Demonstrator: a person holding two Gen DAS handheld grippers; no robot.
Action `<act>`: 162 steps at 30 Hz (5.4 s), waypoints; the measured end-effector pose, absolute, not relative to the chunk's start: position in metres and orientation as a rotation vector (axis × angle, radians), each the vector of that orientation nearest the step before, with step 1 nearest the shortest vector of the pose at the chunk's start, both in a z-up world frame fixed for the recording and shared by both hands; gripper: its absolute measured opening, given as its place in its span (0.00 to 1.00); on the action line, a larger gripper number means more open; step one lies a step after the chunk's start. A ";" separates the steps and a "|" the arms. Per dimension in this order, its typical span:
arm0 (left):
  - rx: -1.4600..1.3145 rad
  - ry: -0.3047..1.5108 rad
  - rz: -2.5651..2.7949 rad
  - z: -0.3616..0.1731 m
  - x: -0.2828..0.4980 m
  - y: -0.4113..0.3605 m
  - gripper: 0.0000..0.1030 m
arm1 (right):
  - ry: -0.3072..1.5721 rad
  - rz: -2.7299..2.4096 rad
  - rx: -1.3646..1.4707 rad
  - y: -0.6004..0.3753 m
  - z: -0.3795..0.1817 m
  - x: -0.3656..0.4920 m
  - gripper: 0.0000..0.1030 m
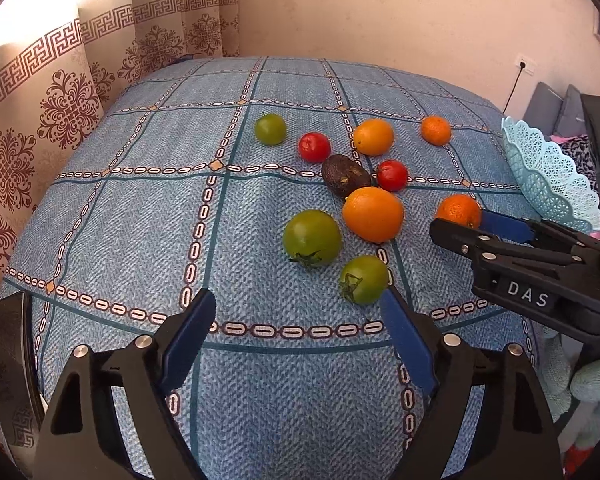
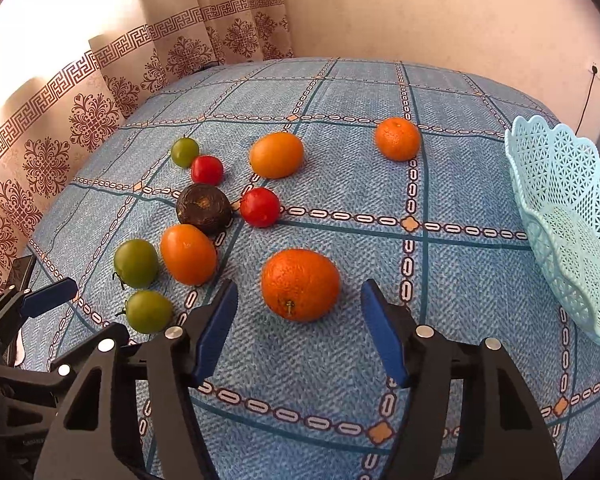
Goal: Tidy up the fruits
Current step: 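Grasp the large orange with the right tool while the left tool grasps a small green tomato, then carry the orange into the blue basket and release while the left tool drops its green tomato there, then withdraw both open tools from the basket back toward the remaining fruit, then grasp the large green tomato with the left tool while the right tool grasps the oval orange tomato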
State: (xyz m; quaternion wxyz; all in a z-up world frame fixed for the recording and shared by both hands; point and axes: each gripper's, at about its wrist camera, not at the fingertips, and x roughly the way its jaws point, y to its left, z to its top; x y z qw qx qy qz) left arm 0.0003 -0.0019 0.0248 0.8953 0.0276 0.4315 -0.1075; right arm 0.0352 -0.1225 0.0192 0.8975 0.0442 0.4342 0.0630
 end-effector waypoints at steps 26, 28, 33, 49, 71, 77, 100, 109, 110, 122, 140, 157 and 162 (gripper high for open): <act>0.016 0.941 -0.355 0.023 0.006 -0.039 0.28 | 0.840 0.139 0.156 -0.138 0.036 0.021 0.39; 0.020 0.926 -0.360 0.029 0.003 -0.042 0.28 | 0.822 0.137 0.164 -0.140 0.043 0.017 0.39; 0.032 0.886 -0.368 0.047 0.002 -0.049 0.28 | 0.759 0.117 0.185 -0.152 0.064 0.003 0.39; 0.127 0.805 -0.457 0.080 0.017 -0.126 0.28 | 0.621 -0.211 0.211 -0.258 0.096 -0.045 0.39; 0.199 0.811 -0.682 0.069 0.044 -0.246 0.30 | 0.601 -0.458 0.229 -0.326 0.090 -0.060 0.56; 0.195 0.787 -0.689 0.071 0.042 -0.247 0.48 | 0.601 -0.470 0.243 -0.327 0.089 -0.063 0.56; 0.068 0.702 -0.428 0.107 0.050 -0.139 0.90 | 0.562 -0.293 0.212 -0.262 0.098 -0.060 0.58; 0.060 0.673 -0.321 0.116 0.044 -0.079 0.90 | 0.583 -0.200 0.236 -0.234 0.097 -0.053 0.58; 0.063 0.674 -0.312 0.114 0.043 -0.073 0.90 | 0.588 -0.189 0.232 -0.230 0.097 -0.052 0.58; 0.076 0.771 -0.219 0.065 0.036 -0.016 0.92 | 0.678 -0.058 0.246 -0.188 0.081 -0.033 0.58; 0.092 0.889 -0.255 0.012 0.043 -0.005 0.71 | 0.753 -0.014 0.219 -0.156 0.068 -0.023 0.58; 0.071 0.860 -0.292 0.022 0.038 -0.001 0.33 | 0.819 0.091 0.187 -0.120 0.056 -0.004 0.58; 0.066 0.816 -0.263 0.038 0.030 0.009 0.33 | 0.859 0.133 0.179 -0.106 0.048 0.010 0.58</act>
